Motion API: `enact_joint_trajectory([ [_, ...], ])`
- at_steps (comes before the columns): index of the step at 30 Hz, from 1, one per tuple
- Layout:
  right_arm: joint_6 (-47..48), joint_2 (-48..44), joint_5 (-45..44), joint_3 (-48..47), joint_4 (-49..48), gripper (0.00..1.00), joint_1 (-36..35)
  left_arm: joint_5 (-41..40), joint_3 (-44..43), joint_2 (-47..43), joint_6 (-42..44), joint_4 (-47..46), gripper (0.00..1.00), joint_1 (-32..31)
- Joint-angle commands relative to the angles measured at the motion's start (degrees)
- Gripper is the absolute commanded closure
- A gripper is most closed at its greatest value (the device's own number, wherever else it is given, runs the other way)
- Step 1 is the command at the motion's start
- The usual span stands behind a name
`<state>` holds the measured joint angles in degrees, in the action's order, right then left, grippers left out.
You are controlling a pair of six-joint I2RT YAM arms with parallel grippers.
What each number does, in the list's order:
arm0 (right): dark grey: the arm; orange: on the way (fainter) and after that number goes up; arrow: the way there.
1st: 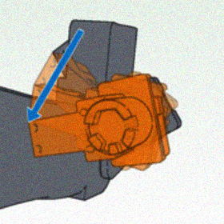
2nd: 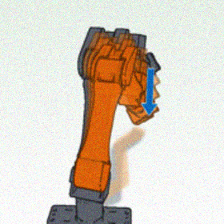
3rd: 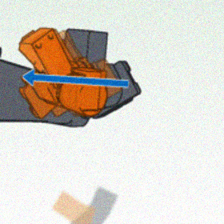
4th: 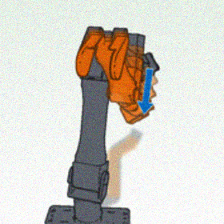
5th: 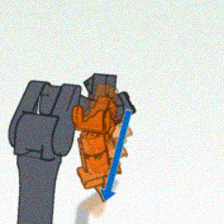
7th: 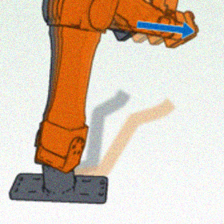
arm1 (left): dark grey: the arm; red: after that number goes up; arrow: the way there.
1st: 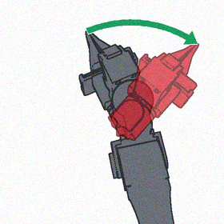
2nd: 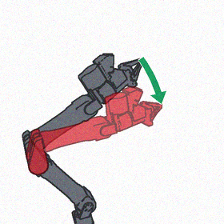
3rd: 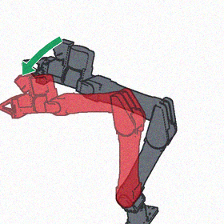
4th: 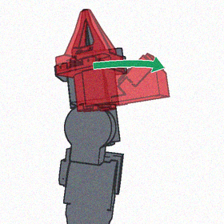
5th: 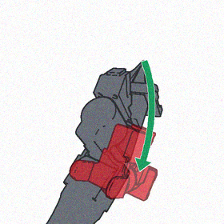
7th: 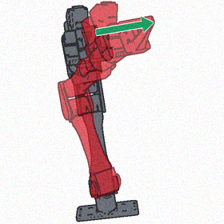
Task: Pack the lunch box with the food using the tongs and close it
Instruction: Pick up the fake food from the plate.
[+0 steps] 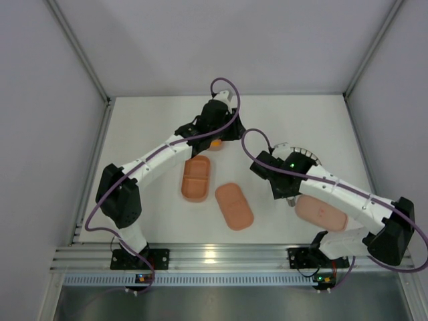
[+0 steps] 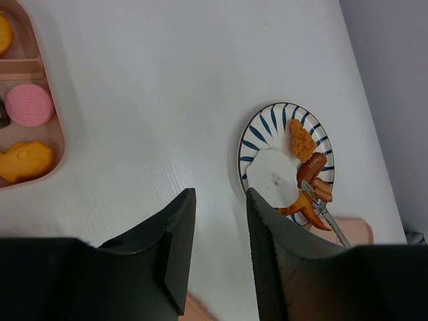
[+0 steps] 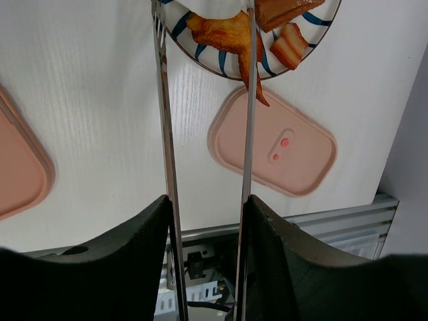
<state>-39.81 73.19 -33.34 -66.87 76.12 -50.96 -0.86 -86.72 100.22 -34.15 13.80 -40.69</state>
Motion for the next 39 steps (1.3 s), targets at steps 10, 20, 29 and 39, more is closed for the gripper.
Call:
enact_joint_trajectory([
  [10, -1.67, 3.10, -7.78, -5.02, 10.10, 0.52, -0.98, 0.51, 0.94, -0.82, -0.04, -2.11, 0.59, 0.52],
  [20, -1.58, 6.18, -9.46, -6.87, 9.84, 0.52, -1.07, 0.51, 0.94, -0.47, -0.21, -2.38, 0.58, 0.70],
  [29, -0.88, 3.28, -6.56, -7.92, 10.02, 0.54, -2.47, 2.27, 1.46, -0.73, -0.30, -2.55, 0.59, 0.87],
  [39, -0.88, 3.89, -4.62, -6.96, 10.19, 0.55, -5.47, 2.27, 1.55, -1.08, -0.21, -2.38, 0.59, 1.05],
])
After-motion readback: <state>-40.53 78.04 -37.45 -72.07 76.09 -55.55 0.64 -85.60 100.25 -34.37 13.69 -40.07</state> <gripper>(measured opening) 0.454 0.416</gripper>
